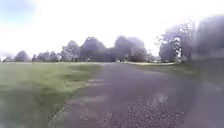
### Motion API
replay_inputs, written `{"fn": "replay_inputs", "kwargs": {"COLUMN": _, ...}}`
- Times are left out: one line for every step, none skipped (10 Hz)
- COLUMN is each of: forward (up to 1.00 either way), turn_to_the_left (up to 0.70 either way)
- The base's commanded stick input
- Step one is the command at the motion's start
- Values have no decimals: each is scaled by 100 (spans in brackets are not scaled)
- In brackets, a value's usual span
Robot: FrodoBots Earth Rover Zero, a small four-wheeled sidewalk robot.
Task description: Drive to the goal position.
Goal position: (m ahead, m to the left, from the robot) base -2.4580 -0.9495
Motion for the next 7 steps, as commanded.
{"fn": "replay_inputs", "kwargs": {"forward": 70, "turn_to_the_left": -24}}
{"fn": "replay_inputs", "kwargs": {"forward": 70, "turn_to_the_left": -24}}
{"fn": "replay_inputs", "kwargs": {"forward": 70, "turn_to_the_left": -25}}
{"fn": "replay_inputs", "kwargs": {"forward": 70, "turn_to_the_left": -25}}
{"fn": "replay_inputs", "kwargs": {"forward": 70, "turn_to_the_left": -25}}
{"fn": "replay_inputs", "kwargs": {"forward": 70, "turn_to_the_left": -22}}
{"fn": "replay_inputs", "kwargs": {"forward": 70, "turn_to_the_left": -20}}
